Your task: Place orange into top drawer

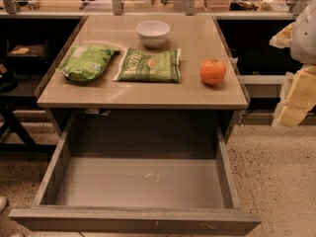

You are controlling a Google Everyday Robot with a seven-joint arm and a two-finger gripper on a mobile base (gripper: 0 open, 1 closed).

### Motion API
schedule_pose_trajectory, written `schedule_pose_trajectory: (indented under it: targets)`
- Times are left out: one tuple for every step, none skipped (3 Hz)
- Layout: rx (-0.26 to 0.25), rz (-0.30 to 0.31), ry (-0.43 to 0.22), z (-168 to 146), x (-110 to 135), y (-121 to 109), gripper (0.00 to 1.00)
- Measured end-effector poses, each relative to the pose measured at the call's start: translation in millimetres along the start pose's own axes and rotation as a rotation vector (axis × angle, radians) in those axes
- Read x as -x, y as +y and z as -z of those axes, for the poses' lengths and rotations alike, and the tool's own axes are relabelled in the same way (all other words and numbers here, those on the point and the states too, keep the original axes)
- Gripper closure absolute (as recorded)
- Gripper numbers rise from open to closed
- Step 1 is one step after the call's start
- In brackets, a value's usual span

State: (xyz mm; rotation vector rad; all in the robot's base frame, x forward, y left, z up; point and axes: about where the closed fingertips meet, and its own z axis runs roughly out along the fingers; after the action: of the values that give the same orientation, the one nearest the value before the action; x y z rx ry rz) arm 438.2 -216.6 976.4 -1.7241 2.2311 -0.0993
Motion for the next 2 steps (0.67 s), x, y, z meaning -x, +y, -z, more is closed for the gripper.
schedule_pose_trajectory:
  targets:
    - [0.0, 0.0, 0.0, 0.0, 0.0, 0.0, 0.0]
    - [-0.022, 0.003, 0.01, -2.0, 8.2, -15.5, 0.0]
